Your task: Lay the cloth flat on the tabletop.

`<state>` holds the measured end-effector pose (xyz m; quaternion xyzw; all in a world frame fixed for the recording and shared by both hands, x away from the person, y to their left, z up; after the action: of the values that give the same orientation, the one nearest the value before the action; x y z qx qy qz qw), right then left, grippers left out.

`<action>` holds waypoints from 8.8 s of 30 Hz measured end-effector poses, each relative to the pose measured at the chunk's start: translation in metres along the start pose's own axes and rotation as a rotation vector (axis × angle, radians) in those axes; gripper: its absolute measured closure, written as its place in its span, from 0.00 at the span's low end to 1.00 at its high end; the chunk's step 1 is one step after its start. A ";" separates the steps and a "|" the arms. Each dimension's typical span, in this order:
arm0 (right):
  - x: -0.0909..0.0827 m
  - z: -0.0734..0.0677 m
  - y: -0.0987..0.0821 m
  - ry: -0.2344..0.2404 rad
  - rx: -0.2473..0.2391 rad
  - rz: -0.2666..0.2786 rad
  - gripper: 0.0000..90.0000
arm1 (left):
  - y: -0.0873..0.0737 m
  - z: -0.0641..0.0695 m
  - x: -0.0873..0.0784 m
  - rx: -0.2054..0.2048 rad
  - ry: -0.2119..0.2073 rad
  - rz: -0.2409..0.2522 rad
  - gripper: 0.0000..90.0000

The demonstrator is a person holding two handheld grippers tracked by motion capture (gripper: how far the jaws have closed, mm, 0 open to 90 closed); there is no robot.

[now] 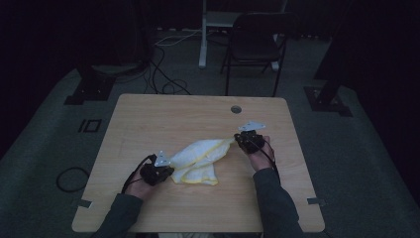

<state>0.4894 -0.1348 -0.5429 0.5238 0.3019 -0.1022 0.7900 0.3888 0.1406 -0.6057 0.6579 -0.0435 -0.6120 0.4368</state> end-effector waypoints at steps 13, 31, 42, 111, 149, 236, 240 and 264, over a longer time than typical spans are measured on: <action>0.003 0.012 -0.008 -0.020 0.007 -0.023 1.00 | -0.002 -0.024 -0.007 -0.018 0.070 -0.022 1.00; -0.005 0.005 -0.018 -0.027 -0.008 -0.031 0.86 | 0.007 0.003 -0.008 -0.002 0.037 0.043 0.91; -0.009 -0.026 -0.028 0.020 -0.065 -0.025 0.85 | 0.012 0.016 -0.005 0.020 0.001 0.063 0.86; -0.017 -0.093 -0.066 0.169 -0.151 -0.040 0.78 | 0.069 -0.108 -0.021 -0.319 0.123 0.319 0.89; -0.018 -0.092 -0.066 0.162 -0.155 -0.040 0.77 | 0.092 -0.072 0.014 -0.167 0.090 0.198 0.80; -0.088 0.001 -0.078 0.014 0.052 0.035 0.73 | 0.040 -0.022 -0.008 -0.179 0.019 0.243 0.90; -0.086 -0.012 -0.076 0.037 0.033 0.039 0.72 | 0.034 -0.002 -0.004 -0.160 -0.011 0.239 0.88; -0.041 -0.035 -0.079 0.068 0.043 -0.024 0.73 | 0.018 0.052 0.028 0.042 -0.100 0.140 0.65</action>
<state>0.4063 -0.1440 -0.5892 0.5401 0.3324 -0.1002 0.7667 0.3599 0.0860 -0.6094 0.6308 -0.1239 -0.6111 0.4619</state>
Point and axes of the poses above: each handheld gripper's, and its own axes: x roughly forward along the jaws, y roughly out of its top, z roughly to its right, the point moved 10 cm from there along x, roughly forward along the jaws, and after that the axes turned 15 degrees about -y, right-handed, at the moved point
